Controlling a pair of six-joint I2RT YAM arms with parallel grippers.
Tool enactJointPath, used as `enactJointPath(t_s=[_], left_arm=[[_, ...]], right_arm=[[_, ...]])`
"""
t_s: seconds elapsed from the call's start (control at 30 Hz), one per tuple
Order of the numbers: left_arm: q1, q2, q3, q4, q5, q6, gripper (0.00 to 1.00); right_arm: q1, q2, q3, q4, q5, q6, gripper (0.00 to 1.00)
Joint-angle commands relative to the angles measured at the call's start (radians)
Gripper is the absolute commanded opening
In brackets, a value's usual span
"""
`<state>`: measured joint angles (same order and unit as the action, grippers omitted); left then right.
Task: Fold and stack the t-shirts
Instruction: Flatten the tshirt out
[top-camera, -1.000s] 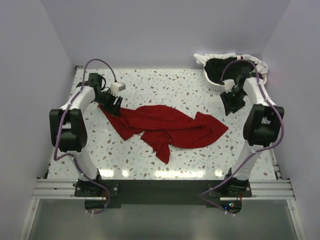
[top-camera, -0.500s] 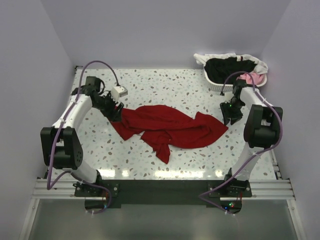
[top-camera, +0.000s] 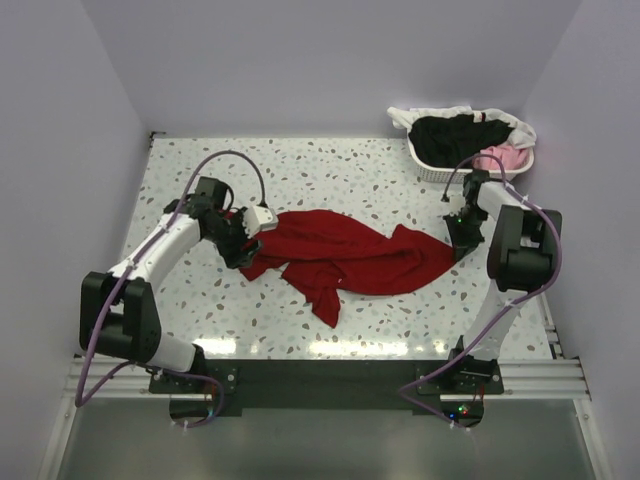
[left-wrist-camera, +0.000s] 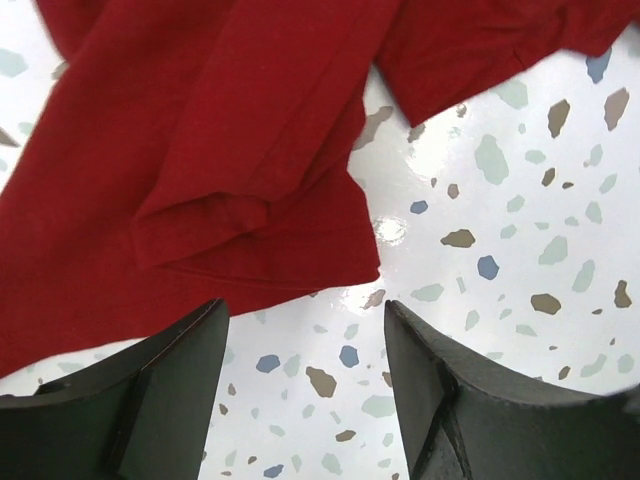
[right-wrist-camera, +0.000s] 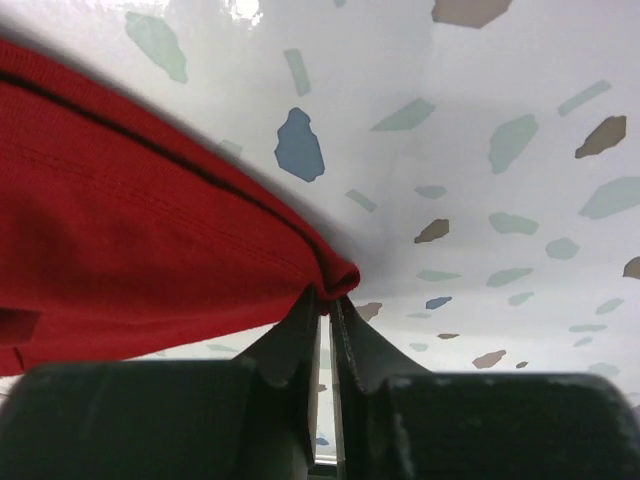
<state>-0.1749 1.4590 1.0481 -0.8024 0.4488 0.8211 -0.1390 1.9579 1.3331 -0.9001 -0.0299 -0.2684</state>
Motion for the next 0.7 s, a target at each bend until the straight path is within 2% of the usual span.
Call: enactJointPath(t_s=[0.0,0.13,0.33,0.6,0.67], left_arm=[[-0.04,-0.038,-0.049,0.086,-0.035,0.104,0.67],[-0.055,-0.009,-0.049,0.103,-0.048,0.13,0.61],[-0.072,0.053,-0.051,0.21,-0.102,0.125,0.56],[-0.072,0.175,0.015,0.213,-0.091,0.136,0.55],[-0.072,0.195,0.041,0.213,-0.07,0.127,0.58]], right_arm=[[0.006,0.032,-0.005,0.029,-0.048,0.024,0.0],[0.006,0.016,0.015,0.023,-0.056,0.026,0.0],[0.006,0.001,0.047,0.013,-0.068,0.024,0.0],[0.006,0.007,0.066,0.006,-0.057,0.017,0.0],[0.006,0.012,0.072,0.006,-0.057,0.015,0.0]])
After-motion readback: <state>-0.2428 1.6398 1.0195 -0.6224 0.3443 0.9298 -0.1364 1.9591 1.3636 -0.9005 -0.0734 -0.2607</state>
